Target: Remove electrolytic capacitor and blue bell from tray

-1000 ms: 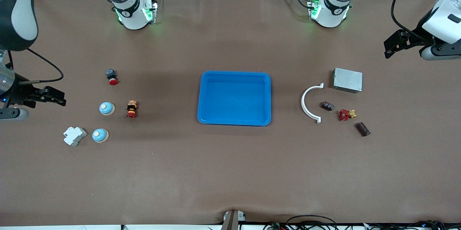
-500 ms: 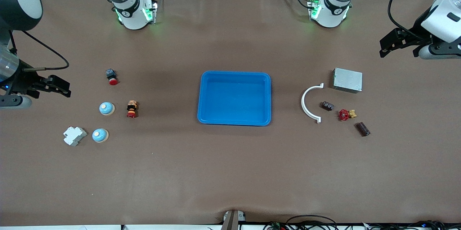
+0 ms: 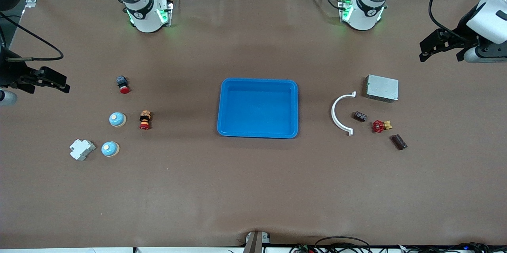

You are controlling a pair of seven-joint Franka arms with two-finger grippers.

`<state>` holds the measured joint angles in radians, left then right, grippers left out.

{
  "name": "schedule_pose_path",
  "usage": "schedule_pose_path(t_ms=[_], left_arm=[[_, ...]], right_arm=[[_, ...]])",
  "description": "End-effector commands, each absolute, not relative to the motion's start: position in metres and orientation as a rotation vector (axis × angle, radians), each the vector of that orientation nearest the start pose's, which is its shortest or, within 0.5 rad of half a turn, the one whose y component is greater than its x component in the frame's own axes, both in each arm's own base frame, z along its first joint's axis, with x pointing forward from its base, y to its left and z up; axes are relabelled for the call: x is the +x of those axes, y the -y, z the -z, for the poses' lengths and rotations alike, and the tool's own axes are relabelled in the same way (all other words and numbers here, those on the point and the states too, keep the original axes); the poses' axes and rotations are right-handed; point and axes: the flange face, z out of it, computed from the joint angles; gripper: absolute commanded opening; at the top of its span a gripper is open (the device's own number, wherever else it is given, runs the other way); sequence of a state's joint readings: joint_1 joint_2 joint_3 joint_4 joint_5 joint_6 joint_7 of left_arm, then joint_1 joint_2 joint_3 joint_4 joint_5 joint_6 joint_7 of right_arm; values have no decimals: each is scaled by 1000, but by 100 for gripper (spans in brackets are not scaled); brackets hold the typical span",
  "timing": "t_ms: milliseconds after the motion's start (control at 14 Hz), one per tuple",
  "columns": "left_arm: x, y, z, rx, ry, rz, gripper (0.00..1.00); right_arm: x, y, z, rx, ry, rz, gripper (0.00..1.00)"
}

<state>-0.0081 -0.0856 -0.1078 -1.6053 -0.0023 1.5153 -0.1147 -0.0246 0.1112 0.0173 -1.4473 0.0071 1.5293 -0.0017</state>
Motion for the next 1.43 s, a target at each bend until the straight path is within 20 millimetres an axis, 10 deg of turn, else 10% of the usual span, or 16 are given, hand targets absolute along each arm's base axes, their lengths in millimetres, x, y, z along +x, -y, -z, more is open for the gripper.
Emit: schedule_pose_path(t_ms=[0, 1357], left_arm=[[513, 62, -656, -3137, -22, -24, 100], [520, 57, -662, -3124, -3, -17, 100]], right_arm=[[574, 9, -628, -3116, -31, -59, 100], [552, 15, -650, -3118, -37, -64, 100]])
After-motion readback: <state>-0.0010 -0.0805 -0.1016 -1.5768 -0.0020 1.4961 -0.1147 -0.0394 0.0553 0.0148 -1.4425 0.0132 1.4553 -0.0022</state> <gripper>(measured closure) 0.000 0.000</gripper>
